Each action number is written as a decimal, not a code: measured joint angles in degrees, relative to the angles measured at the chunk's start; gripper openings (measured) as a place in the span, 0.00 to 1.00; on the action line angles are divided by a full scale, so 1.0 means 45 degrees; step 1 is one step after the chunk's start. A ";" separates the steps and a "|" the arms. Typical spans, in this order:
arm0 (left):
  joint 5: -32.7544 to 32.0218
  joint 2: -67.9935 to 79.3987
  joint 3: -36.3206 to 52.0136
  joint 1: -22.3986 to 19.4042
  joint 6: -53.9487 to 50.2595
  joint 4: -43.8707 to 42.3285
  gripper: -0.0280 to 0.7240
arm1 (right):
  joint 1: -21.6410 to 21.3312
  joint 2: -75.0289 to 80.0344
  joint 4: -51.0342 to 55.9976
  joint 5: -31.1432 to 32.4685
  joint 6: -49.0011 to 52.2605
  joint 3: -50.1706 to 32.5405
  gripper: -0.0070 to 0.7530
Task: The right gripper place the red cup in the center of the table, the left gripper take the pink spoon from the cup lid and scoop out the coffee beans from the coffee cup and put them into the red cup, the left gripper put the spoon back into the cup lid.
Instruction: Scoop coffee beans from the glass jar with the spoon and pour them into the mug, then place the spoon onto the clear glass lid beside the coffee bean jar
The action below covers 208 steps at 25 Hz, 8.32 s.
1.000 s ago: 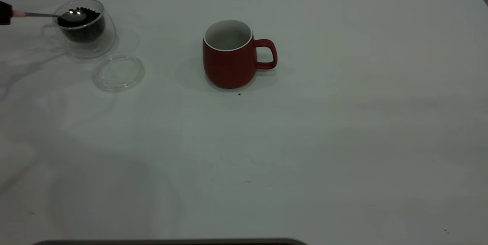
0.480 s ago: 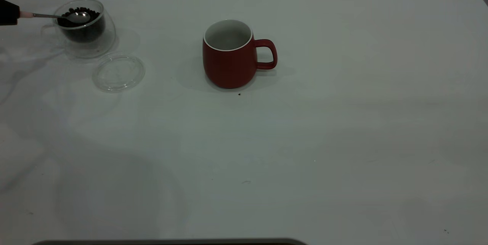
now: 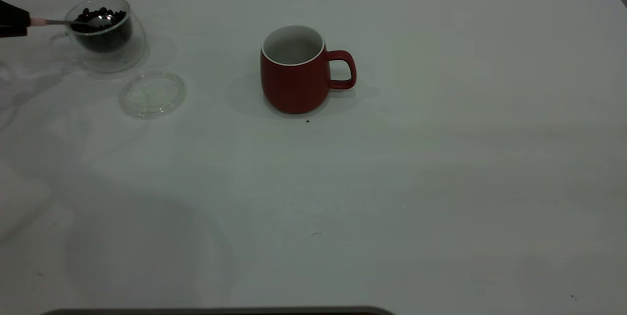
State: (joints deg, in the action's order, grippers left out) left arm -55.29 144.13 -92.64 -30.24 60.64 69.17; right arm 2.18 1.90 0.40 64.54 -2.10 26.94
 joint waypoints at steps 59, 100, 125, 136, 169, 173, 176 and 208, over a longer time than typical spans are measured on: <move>-0.2339 0.0355 0.0000 -0.0875 -0.2252 0.0761 0.20 | 0.0000 0.0000 0.0000 0.0000 0.0000 0.0000 0.50; -0.2372 0.0104 0.0000 0.1464 -0.2843 0.1054 0.20 | 0.0000 0.0000 0.0000 0.0000 0.0000 0.0000 0.50; -0.2372 0.0104 0.0000 0.4382 -0.3086 0.1145 0.20 | 0.0000 0.0000 0.0000 0.0000 0.0000 0.0000 0.50; -0.2372 0.0104 0.0000 0.5248 -0.3109 0.1386 0.20 | 0.0000 0.0000 0.0000 0.0000 0.0000 0.0000 0.50; -0.2178 0.0104 0.0000 0.5669 0.4147 0.0448 0.20 | 0.0000 0.0000 0.0000 0.0000 0.0000 0.0000 0.50; -0.1627 0.0104 0.0000 0.5669 0.7283 0.0448 0.20 | 0.0000 0.0000 0.0000 0.0000 0.0000 0.0000 0.50; -0.1455 0.0104 0.0000 0.5669 0.9193 0.0513 0.20 | 0.0000 0.0000 0.0000 0.0000 0.0000 0.0000 0.50; -0.2602 -0.3635 0.0111 0.2811 -0.2073 -0.3059 0.20 | 0.0000 0.0000 0.0000 0.0000 0.0000 0.0000 0.50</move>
State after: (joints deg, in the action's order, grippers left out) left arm -67.00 127.77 -92.14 -17.59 51.31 55.40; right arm 2.18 1.90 0.40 64.54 -2.10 26.94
